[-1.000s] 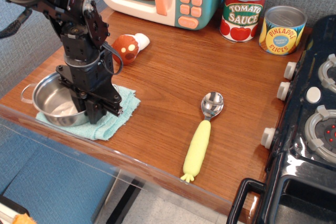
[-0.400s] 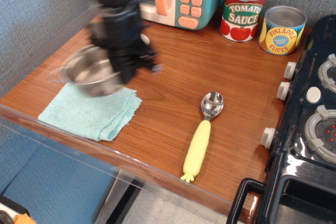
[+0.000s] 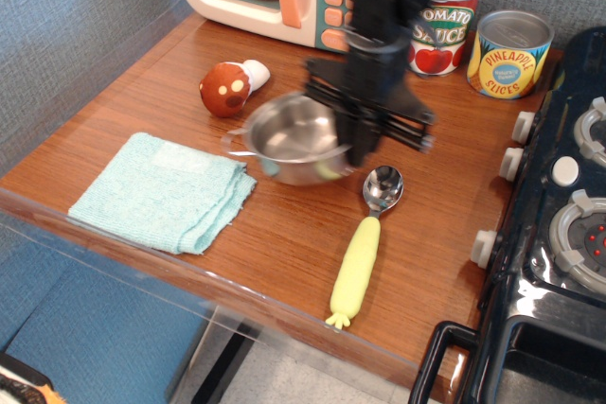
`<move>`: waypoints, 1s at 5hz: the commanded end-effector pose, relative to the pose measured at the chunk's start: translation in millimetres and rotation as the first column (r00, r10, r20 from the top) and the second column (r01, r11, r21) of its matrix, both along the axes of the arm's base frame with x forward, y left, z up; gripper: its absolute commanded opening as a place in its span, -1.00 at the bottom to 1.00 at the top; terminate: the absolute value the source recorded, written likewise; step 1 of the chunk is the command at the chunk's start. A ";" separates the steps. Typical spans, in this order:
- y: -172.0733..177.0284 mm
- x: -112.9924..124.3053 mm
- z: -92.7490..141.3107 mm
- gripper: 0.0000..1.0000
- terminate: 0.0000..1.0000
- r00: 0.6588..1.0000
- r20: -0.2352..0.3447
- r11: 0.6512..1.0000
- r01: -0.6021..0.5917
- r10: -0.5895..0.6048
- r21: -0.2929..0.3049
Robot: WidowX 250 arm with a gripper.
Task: Place the pot close to the red and yellow cans.
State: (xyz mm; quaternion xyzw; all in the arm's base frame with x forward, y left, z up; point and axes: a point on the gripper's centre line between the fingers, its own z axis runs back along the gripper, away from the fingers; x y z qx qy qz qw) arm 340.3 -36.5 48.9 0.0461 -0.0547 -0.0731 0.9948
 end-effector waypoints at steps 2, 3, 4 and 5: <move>-30.5 79.6 16.3 -1.00 -1.00 0.994 0.060 0.995 -0.096 0.094 0.016; -38.3 96.7 25.7 -1.00 -1.00 0.991 0.075 0.993 -0.116 0.115 0.004; -45.2 107.7 21.0 1.00 -1.00 0.993 0.045 0.994 -0.108 0.108 0.000; -54.5 105.9 17.7 1.00 -1.00 0.994 0.039 0.995 -0.104 0.104 0.008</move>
